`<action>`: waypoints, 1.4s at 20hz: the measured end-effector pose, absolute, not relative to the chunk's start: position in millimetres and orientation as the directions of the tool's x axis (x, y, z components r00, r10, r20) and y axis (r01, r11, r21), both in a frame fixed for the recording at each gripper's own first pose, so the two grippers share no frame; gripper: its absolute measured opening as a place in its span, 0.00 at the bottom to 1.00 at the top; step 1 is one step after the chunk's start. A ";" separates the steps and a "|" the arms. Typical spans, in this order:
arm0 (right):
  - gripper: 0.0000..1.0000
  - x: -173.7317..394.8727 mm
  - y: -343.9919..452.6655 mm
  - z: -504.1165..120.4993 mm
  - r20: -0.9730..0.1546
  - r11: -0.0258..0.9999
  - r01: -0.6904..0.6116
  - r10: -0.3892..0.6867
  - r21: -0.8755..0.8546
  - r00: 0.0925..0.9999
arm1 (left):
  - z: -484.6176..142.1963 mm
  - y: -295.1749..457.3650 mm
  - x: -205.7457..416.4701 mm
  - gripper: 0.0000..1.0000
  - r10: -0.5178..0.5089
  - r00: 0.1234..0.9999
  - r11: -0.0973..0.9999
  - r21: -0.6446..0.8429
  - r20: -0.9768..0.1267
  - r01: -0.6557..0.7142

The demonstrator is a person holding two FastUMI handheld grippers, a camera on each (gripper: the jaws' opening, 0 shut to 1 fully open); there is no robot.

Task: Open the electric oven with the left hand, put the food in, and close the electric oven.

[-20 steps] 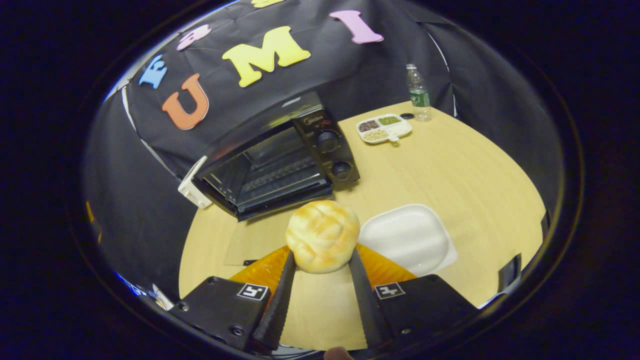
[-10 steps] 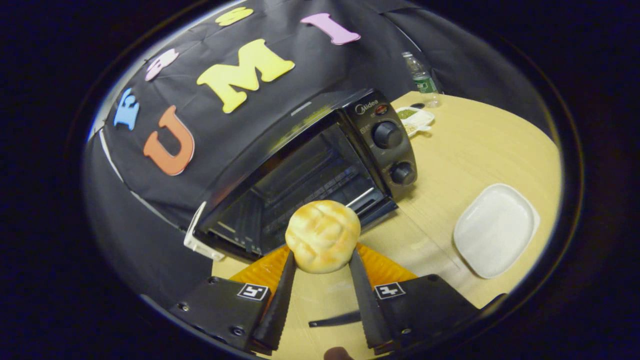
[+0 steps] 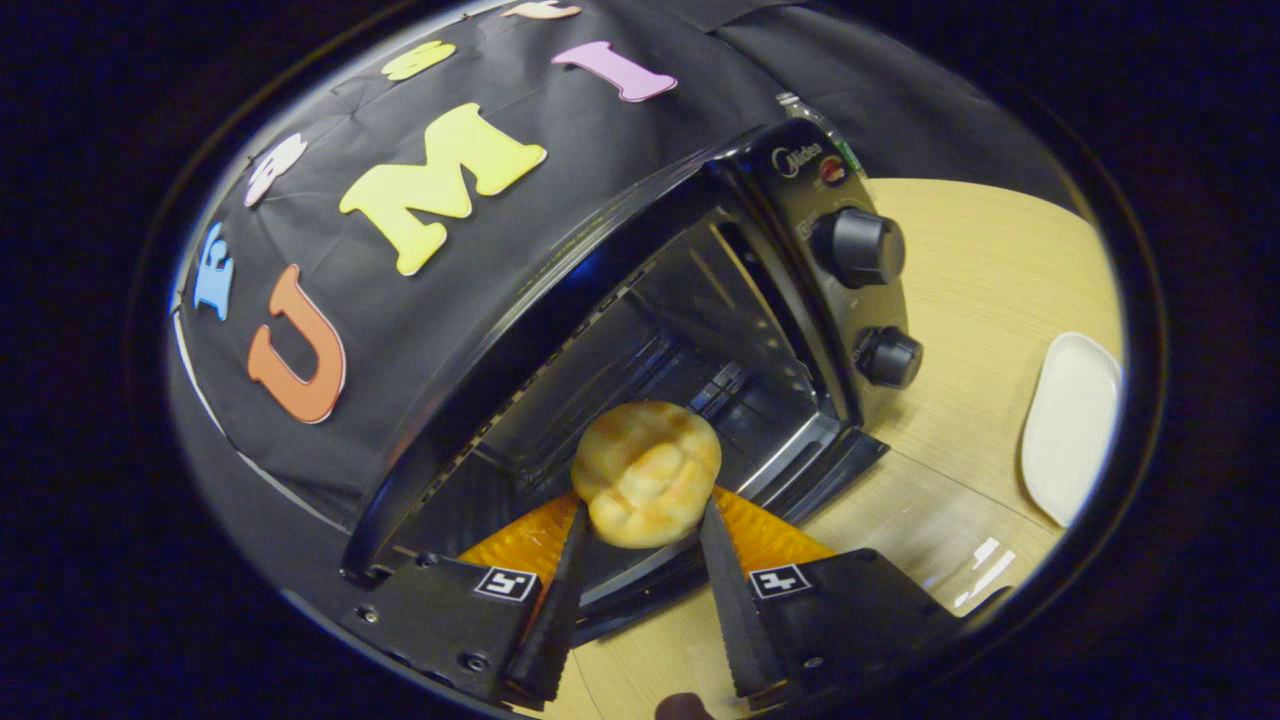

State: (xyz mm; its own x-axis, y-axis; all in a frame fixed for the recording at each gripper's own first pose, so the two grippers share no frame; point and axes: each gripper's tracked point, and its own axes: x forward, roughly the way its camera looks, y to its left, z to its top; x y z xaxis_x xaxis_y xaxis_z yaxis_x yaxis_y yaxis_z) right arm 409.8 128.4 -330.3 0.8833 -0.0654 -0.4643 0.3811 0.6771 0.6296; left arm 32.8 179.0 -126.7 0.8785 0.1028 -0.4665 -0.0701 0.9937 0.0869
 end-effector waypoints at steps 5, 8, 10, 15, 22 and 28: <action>0.78 428.8 131.8 -327.7 -0.444 0.698 0.365 -0.075 0.616 0.893 | -128.0 181.5 33.0 0.93 0.103 0.874 0.994 0.074 -0.475 -0.077; 0.89 423.6 134.1 -323.2 -0.439 0.718 0.349 -0.066 0.603 0.896 | -126.3 179.6 30.5 0.93 0.097 0.875 0.995 0.059 -0.474 -0.078; 0.94 415.6 136.7 -319.4 -0.437 0.722 0.340 -0.059 0.602 0.898 | -126.8 177.0 29.4 0.93 0.093 0.877 0.996 0.048 -0.472 -0.080; 0.93 368.7 143.6 -307.4 -0.439 0.718 0.317 -0.018 0.619 0.898 | -126.7 170.1 26.6 0.93 0.081 0.884 0.996 0.018 -0.461 -0.082; 0.95 272.0 143.6 -269.4 -0.441 0.823 0.204 0.062 0.530 0.895 | -145.7 146.1 21.3 0.93 0.028 0.880 0.999 -0.023 -0.474 -0.045; 0.95 186.6 122.3 -239.3 -0.458 0.902 0.109 0.105 0.418 0.883 | -176.9 117.4 15.8 0.93 -0.008 0.859 0.997 -0.071 -0.512 -0.034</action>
